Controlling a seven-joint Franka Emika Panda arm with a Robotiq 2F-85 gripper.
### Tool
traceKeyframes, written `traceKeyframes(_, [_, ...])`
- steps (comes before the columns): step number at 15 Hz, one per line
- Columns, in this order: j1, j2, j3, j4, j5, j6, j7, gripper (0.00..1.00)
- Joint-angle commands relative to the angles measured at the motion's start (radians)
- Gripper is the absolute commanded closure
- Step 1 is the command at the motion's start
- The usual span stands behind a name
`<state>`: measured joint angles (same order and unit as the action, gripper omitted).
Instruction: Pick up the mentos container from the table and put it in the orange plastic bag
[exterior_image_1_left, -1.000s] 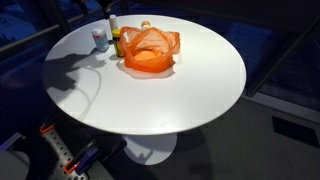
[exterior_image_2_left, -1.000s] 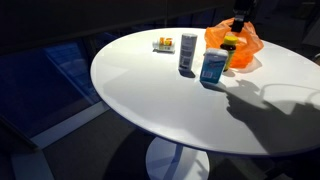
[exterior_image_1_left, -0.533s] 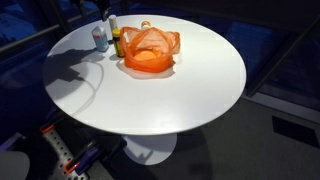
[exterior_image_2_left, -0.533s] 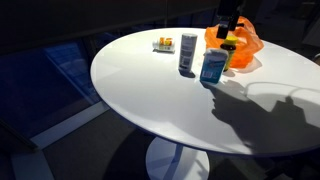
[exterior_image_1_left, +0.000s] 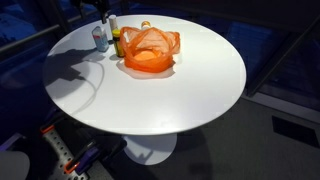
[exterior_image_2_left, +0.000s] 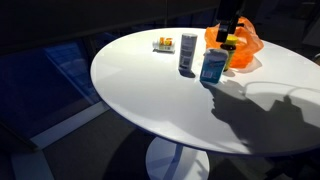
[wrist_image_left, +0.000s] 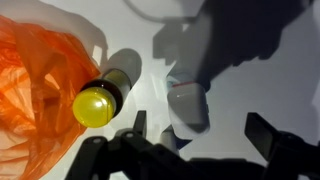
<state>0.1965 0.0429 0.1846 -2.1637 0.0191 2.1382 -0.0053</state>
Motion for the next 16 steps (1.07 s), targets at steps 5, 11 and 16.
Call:
traceKeyframes(5, [-0.008,0.072,-0.005,0.014,-0.001,0.043,-0.016,0.00])
traceKeyframes(11, [-0.006,0.101,-0.001,0.013,0.002,0.037,-0.022,0.30])
traceKeyframes(16, [-0.009,0.107,-0.005,0.024,-0.005,0.036,-0.019,0.72])
